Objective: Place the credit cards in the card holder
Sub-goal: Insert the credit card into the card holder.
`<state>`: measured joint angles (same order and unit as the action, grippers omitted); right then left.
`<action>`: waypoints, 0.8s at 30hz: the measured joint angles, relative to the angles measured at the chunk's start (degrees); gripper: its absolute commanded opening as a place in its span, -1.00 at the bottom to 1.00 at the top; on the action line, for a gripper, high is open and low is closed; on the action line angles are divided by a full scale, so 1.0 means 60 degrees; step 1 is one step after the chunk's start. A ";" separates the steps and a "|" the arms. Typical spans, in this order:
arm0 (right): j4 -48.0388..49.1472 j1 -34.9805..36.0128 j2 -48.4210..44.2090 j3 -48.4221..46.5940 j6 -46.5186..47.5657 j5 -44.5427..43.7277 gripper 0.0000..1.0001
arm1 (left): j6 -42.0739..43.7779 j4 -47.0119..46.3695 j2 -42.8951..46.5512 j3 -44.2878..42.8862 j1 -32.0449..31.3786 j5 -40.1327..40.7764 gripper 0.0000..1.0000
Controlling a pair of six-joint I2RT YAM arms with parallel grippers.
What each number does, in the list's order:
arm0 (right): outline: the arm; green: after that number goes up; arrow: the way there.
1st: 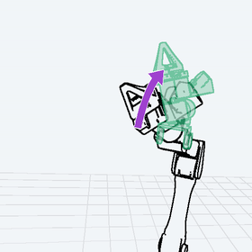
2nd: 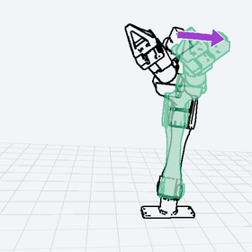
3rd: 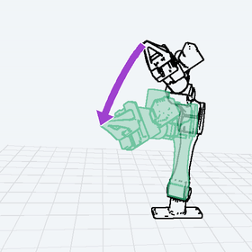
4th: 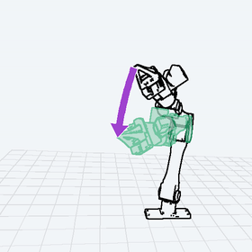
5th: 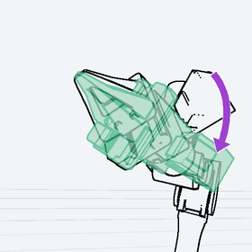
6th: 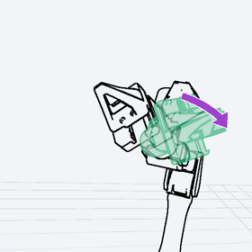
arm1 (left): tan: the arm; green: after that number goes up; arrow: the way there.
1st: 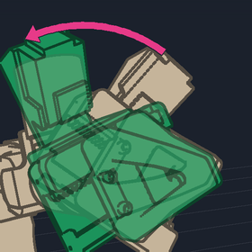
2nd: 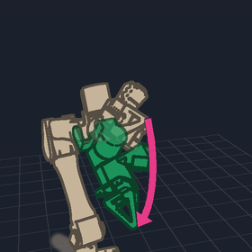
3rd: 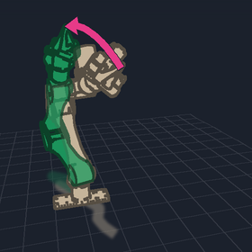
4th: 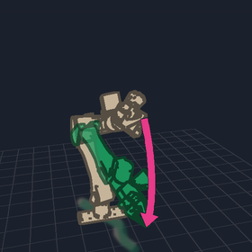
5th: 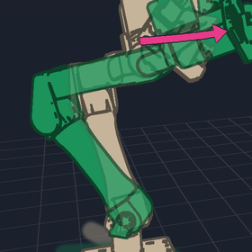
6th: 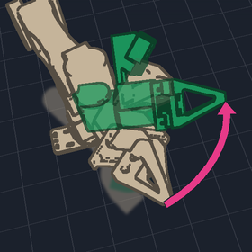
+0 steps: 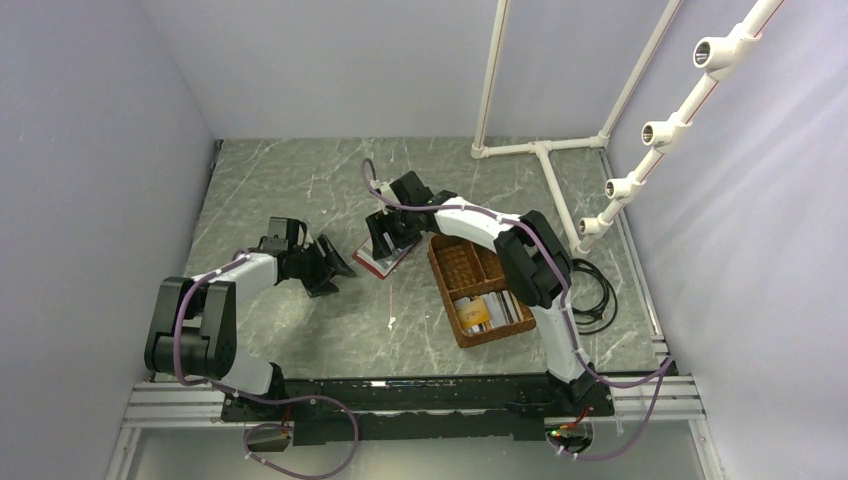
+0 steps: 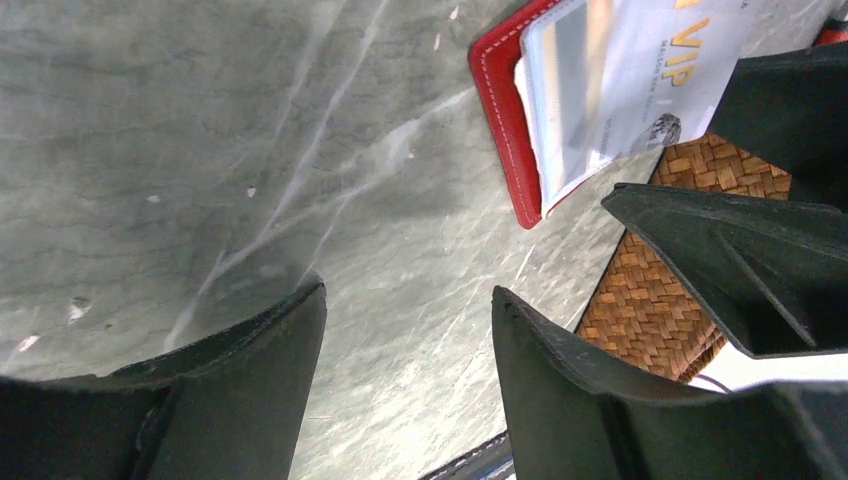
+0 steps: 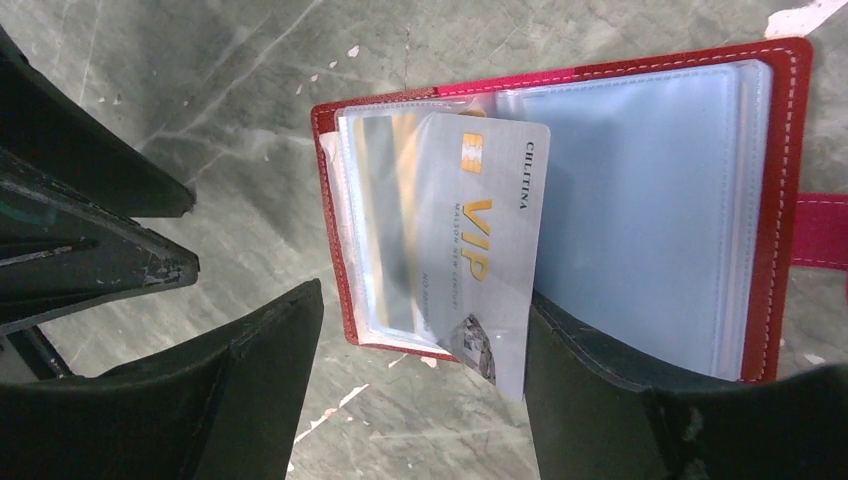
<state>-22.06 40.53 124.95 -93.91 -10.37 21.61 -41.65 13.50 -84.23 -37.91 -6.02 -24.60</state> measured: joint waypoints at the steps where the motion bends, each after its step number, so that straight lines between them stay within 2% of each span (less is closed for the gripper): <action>1: -0.0022 -0.0004 -0.0029 0.0000 0.0036 -0.0015 0.45 | -0.0033 -0.0076 0.0000 0.0044 0.0000 -0.0076 0.39; 14: -0.0120 -0.0659 -0.0324 -0.0273 0.0244 -0.0353 0.44 | -0.0255 -0.0350 0.0033 0.0197 0.0000 -0.0535 0.44; 19: 0.0069 -0.0940 -0.0313 -0.0470 0.0142 -0.0076 0.28 | -0.0474 -0.0510 -0.0029 0.0284 0.0000 -0.0663 0.14; 24: 0.0390 -0.0911 -0.0117 -0.0463 -0.0175 0.0492 0.19 | -0.0787 -0.0984 -0.0772 0.0127 0.0000 -0.1005 -0.17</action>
<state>-19.73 35.07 124.25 -96.68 -11.42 24.56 -46.37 7.60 -88.86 -37.15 -6.02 -30.63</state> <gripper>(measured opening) 0.625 0.493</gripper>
